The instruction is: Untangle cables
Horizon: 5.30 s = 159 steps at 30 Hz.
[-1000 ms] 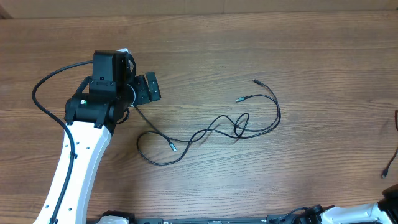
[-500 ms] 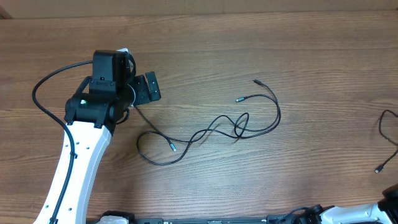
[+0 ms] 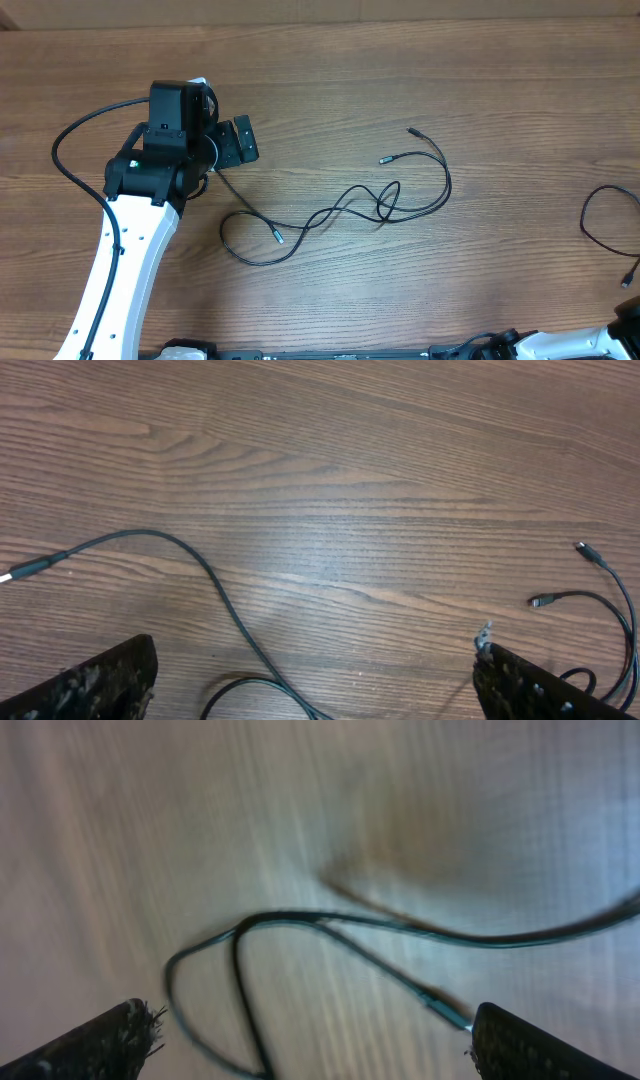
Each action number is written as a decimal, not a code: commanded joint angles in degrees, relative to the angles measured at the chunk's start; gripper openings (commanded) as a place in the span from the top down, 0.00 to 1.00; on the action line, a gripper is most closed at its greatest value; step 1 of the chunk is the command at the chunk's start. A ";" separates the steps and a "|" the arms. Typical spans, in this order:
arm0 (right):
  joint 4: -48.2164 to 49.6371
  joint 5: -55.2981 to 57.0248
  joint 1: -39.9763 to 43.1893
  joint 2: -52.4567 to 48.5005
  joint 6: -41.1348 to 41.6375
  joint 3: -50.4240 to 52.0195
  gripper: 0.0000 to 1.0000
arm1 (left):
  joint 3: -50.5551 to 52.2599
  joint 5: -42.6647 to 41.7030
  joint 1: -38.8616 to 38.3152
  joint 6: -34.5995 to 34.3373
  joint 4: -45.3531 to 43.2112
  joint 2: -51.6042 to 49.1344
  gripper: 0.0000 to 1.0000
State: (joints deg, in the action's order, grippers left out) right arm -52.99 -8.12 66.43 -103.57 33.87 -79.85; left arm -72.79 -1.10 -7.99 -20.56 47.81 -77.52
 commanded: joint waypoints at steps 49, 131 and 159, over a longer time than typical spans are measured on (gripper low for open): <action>-16.83 -14.62 -66.01 13.07 -47.67 0.48 0.00 | -0.59 -0.39 0.09 0.66 -0.02 0.00 0.00; 23.28 -17.81 -85.22 9.31 -80.70 17.88 0.07 | -0.59 -0.39 0.09 0.66 0.00 0.00 0.00; 27.21 -31.26 -85.35 -0.07 -80.48 19.80 0.11 | -0.59 -0.39 0.09 0.66 0.00 0.00 0.00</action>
State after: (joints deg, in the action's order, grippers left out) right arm -26.11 -35.73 -18.79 -103.77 -46.50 -60.31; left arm -72.79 -1.10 -7.99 -20.58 47.83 -77.52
